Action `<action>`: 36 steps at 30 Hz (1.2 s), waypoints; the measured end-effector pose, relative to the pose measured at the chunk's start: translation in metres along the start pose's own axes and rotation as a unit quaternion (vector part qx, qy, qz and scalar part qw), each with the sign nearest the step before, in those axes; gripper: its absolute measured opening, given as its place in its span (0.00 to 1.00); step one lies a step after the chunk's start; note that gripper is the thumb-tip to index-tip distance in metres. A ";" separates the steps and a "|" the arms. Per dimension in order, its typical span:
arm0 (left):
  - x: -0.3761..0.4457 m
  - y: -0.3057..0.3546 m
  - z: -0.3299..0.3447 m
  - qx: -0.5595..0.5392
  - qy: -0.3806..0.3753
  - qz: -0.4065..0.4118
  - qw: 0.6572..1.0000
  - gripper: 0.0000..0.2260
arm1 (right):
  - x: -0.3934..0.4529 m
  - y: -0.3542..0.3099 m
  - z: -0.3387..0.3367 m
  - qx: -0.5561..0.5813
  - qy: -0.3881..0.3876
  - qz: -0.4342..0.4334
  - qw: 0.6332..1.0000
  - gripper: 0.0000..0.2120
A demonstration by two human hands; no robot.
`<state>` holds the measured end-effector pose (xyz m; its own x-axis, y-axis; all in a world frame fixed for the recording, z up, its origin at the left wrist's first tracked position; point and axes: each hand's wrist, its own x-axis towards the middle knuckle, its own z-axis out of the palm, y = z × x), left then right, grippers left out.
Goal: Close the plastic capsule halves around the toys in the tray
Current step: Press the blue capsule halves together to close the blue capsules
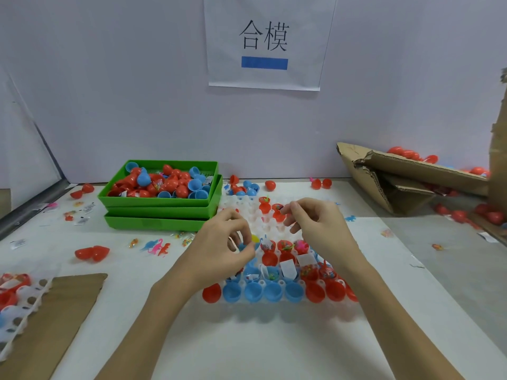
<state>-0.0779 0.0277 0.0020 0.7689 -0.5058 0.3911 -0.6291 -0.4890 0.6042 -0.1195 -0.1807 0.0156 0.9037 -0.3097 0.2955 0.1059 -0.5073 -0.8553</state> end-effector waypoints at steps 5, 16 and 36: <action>-0.001 0.000 -0.001 -0.001 -0.010 -0.002 1.000 0.13 | 0.001 0.001 0.002 -0.025 -0.008 0.005 1.000 0.13; 0.001 0.013 -0.011 -0.076 0.161 0.077 0.981 0.05 | -0.005 -0.009 -0.001 0.093 -0.124 -0.014 0.988 0.21; 0.001 0.013 0.000 -0.144 0.110 0.007 0.983 0.16 | -0.010 -0.003 0.017 0.022 -0.050 -0.136 0.989 0.19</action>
<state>-0.0853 0.0214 0.0102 0.7862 -0.3289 0.5232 -0.6062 -0.2455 0.7565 -0.1217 -0.1626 0.0081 0.8757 -0.0847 0.4753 0.3663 -0.5249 -0.7683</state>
